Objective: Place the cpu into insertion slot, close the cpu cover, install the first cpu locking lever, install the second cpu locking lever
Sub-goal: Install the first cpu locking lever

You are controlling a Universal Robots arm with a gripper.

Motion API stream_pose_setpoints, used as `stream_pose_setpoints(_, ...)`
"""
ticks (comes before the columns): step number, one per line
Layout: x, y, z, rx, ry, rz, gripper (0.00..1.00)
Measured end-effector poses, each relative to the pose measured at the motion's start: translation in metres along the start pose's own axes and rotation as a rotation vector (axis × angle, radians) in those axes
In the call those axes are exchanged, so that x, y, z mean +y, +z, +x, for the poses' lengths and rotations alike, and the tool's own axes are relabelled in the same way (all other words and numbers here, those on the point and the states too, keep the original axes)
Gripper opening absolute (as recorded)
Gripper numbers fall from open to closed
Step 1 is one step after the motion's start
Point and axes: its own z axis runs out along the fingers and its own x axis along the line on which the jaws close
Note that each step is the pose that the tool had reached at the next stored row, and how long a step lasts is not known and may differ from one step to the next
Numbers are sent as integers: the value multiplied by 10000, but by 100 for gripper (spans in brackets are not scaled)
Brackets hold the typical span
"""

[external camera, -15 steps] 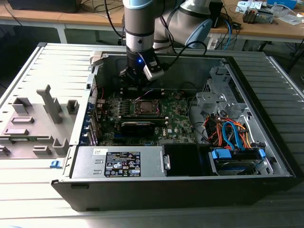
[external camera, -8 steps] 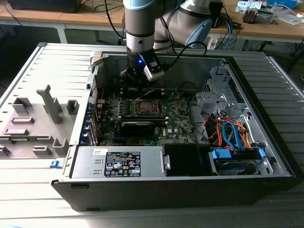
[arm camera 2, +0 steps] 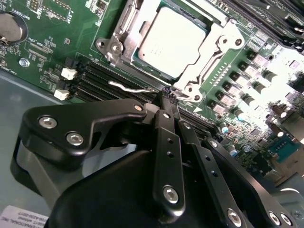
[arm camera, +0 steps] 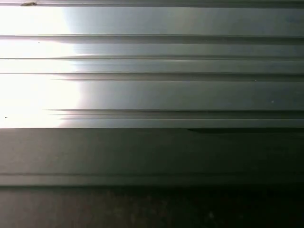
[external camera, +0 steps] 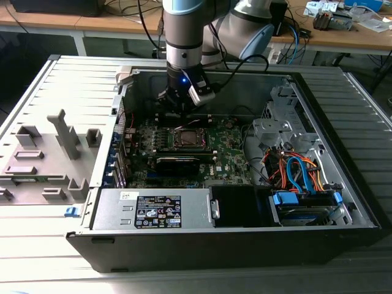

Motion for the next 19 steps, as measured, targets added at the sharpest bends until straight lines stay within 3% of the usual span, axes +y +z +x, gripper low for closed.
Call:
stream_pose_setpoints(9,0,31,-142,-1,-25,-1,11)
stream_pose_setpoints(19,0,95,-212,-1,-37,-1,11)
